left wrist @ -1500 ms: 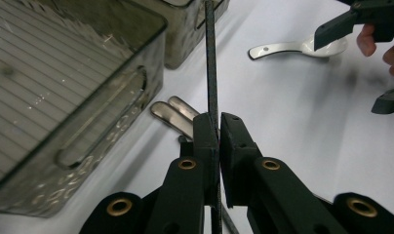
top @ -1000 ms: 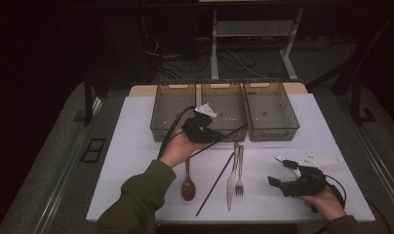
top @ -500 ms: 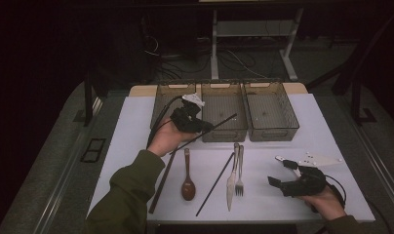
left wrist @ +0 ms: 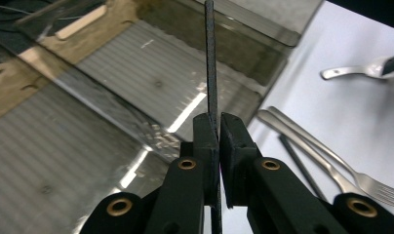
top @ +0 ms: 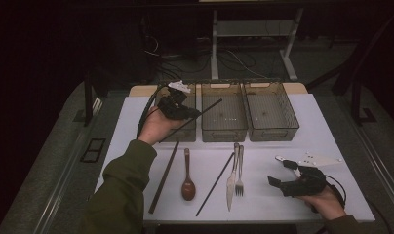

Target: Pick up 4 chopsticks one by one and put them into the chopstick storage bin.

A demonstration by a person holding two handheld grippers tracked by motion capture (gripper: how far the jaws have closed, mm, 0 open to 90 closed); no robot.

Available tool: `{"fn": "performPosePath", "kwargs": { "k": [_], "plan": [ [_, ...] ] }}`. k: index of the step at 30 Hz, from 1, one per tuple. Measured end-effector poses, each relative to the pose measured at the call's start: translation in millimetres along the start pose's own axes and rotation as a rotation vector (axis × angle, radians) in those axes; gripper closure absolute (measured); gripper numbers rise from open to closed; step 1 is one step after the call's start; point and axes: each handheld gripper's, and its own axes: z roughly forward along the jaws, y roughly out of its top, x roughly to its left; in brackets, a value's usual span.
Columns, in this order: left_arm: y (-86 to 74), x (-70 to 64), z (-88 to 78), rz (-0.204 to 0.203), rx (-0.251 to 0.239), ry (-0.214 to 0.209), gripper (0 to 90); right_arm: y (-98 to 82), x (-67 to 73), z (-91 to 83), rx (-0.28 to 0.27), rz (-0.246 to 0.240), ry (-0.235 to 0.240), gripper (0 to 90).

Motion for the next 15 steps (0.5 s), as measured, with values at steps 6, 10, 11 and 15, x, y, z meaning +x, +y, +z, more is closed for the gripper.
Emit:
{"fn": "performPosePath", "kwargs": {
  "k": [6,10,11,15],
  "plan": [
    [-4.2,16.6,-1.7,-0.051,-0.007,0.076,85.4,-0.1,0.0,0.2,0.001,0.002,0.001,9.6],
    [-5.5,26.0,-1.0,-0.083,-0.014,0.118,85.4,-0.1,-0.2,0.2,0.001,0.004,0.001,9.6],
    [-5.3,28.3,-0.9,-0.088,-0.014,0.127,85.4,-0.1,-0.3,0.2,0.000,0.004,0.001,9.6],
    [-3.4,36.4,0.8,-0.106,-0.010,0.161,85.4,-0.2,-0.3,0.1,0.000,0.004,0.001,9.6]
  ]
}}
